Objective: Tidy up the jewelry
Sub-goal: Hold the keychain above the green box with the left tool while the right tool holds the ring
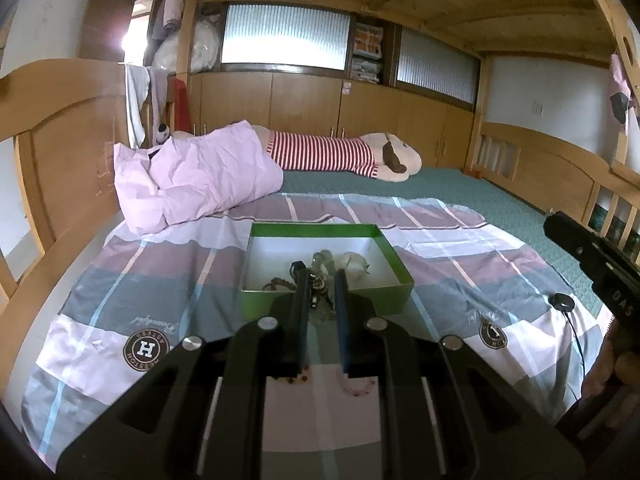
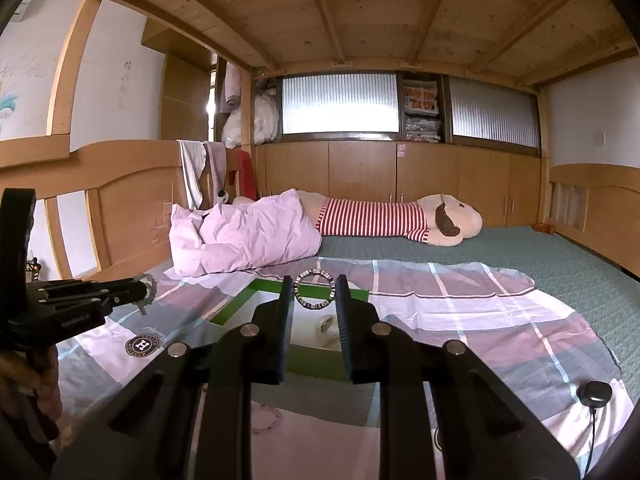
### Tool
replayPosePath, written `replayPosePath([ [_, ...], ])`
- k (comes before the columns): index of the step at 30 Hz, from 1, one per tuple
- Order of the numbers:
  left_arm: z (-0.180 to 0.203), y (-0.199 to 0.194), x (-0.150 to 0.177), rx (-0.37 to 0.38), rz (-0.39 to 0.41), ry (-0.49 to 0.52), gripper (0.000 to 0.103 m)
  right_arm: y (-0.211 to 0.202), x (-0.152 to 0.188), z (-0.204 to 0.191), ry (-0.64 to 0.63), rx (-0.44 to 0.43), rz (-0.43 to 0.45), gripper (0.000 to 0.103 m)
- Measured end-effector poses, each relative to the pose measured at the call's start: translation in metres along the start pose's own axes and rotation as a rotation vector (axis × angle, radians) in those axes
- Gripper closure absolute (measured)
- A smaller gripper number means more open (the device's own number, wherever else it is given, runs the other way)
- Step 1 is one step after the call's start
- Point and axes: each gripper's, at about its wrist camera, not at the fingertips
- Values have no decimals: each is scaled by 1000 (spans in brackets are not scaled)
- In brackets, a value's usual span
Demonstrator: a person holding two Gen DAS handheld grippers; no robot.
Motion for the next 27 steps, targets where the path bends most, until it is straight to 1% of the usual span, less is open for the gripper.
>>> replayPosePath([
  [12, -2, -6, 1, -10, 18, 5, 90, 4, 0, 0, -6, 1, -12, 82],
  [27, -4, -6, 1, -11, 11, 12, 90, 5, 2, 0, -9, 1, -15, 82],
])
Point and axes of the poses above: each gripper's, at about its wrist camera, not at the fingertips, and y roughly the way its jaws point, z to its right, x to its underside, and after that the axes turned 13 degrees about -z, right-handed
